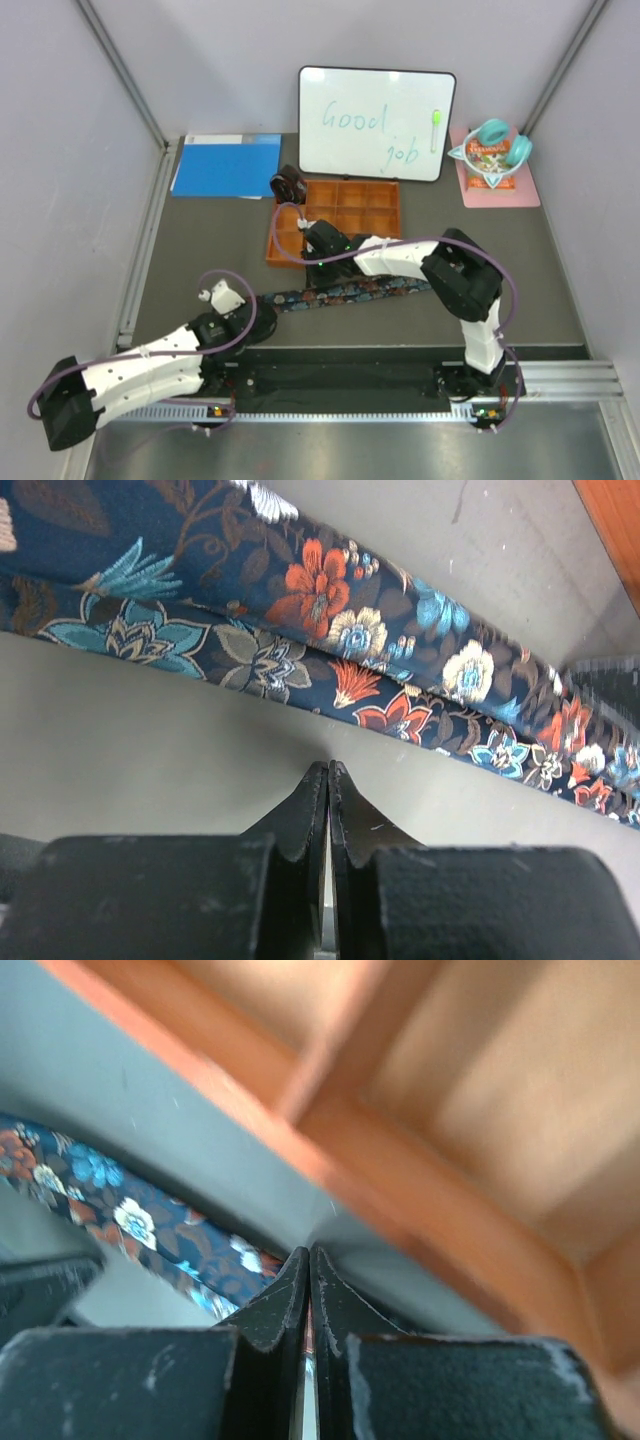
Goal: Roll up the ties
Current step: Flatten out the tie at the center of the board.
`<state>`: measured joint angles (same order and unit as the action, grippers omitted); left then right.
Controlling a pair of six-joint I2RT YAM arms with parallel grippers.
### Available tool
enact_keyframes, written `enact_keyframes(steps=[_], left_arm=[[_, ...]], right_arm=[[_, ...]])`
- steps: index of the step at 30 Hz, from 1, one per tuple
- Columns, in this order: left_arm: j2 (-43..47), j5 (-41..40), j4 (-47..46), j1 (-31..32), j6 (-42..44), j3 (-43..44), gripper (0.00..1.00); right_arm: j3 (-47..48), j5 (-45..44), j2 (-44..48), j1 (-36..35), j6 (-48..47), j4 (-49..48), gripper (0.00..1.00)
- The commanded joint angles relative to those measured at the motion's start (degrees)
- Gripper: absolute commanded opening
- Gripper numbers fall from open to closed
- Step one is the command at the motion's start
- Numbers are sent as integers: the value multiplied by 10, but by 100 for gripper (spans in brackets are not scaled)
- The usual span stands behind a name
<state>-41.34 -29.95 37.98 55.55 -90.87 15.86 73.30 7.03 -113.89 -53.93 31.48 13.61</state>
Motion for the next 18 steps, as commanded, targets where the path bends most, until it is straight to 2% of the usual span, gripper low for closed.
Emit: enact_keyframes(steps=[1, 7, 16, 18], left_arm=[[-25, -35, -40, 0, 19, 0, 6], [-52, -59, -66, -1, 47, 4, 7], [-115, -52, -127, -1, 94, 1, 7], [-132, -52, -170, -1, 110, -4, 7]], right_arm=[[-78, -11, 43, -6, 15, 3, 0], [-144, -16, 89, -6, 25, -16, 0], [-158, -52, 124, -6, 24, 14, 0], [-168, -65, 138, -4, 25, 20, 0]])
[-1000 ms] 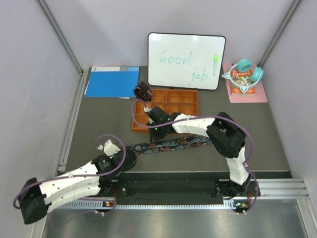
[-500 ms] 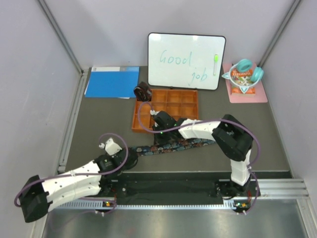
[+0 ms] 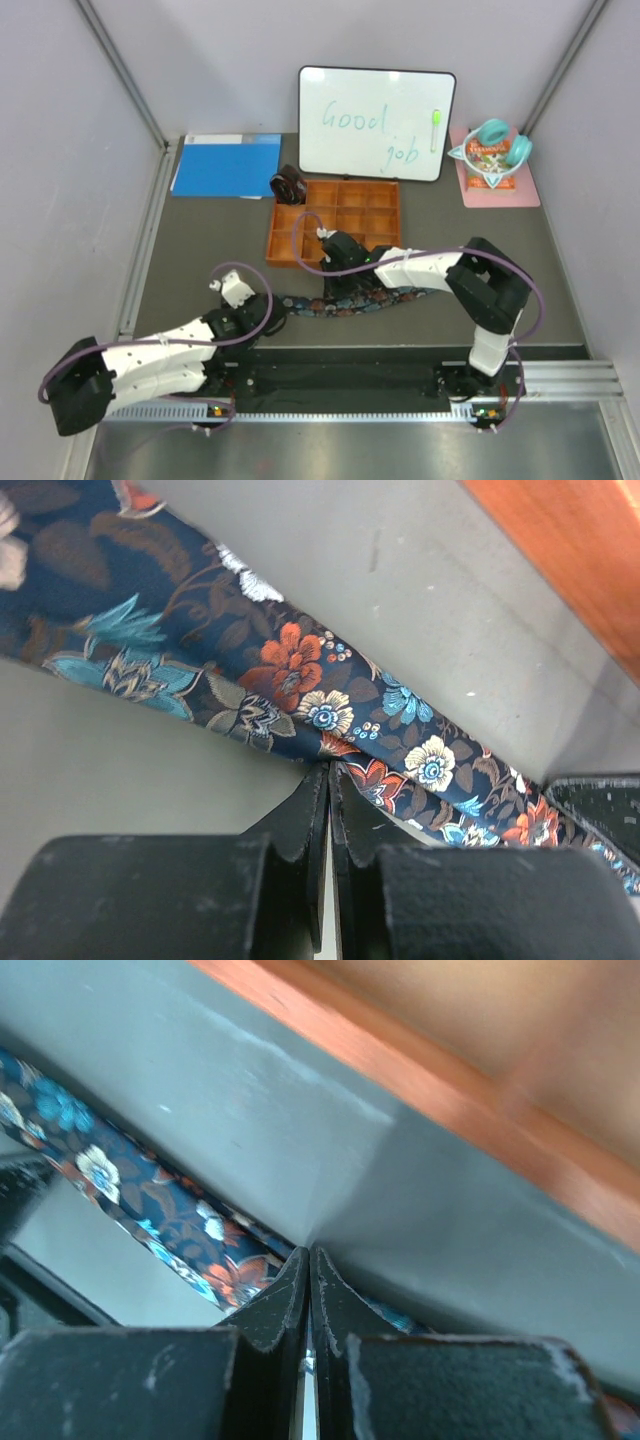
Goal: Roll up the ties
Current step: Flatten out the tie at the center of the board.
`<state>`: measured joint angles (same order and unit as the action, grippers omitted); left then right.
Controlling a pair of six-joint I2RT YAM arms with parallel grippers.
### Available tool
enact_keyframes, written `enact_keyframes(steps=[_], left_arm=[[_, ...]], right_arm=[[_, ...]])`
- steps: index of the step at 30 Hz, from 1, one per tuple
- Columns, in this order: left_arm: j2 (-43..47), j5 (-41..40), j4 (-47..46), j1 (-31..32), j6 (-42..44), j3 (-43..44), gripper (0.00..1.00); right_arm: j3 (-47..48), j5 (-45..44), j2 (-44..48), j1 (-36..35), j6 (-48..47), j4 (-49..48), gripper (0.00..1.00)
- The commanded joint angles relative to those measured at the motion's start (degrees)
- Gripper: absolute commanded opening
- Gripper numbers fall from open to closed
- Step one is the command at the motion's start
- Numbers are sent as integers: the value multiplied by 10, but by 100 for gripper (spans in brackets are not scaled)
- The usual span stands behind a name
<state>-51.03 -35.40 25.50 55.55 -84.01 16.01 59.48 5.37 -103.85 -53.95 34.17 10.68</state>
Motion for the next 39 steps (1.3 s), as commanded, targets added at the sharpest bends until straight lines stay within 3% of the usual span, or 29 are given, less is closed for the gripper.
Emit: enact_keyframes(steps=[1, 8, 13, 20, 25, 27, 32, 39], left_arm=[[-43, 5, -63, -1, 58, -8, 8], [-149, 16, -128, -9, 99, 24, 8], [-173, 43, -87, -6, 122, 75, 6], [-27, 11, 84, 25, 62, 99, 3], [77, -24, 167, 34, 93, 158, 6], [95, -38, 185, 34, 116, 176, 8], [118, -85, 199, 34, 131, 206, 11], [132, -78, 182, 34, 137, 198, 11]], right_arm=[[-40, -52, 44, -3, -2, 53, 0], [-84, -68, 102, 39, -2, 61, 0], [-85, -77, 136, 53, -9, 79, 0], [-38, -102, 179, 59, -10, 136, 0], [-61, -174, 266, 81, 35, 192, 0], [-107, -181, 297, 132, 66, 211, 0], [-230, -70, 390, 307, 96, 164, 0], [-254, -28, 343, 423, 68, 153, 0]])
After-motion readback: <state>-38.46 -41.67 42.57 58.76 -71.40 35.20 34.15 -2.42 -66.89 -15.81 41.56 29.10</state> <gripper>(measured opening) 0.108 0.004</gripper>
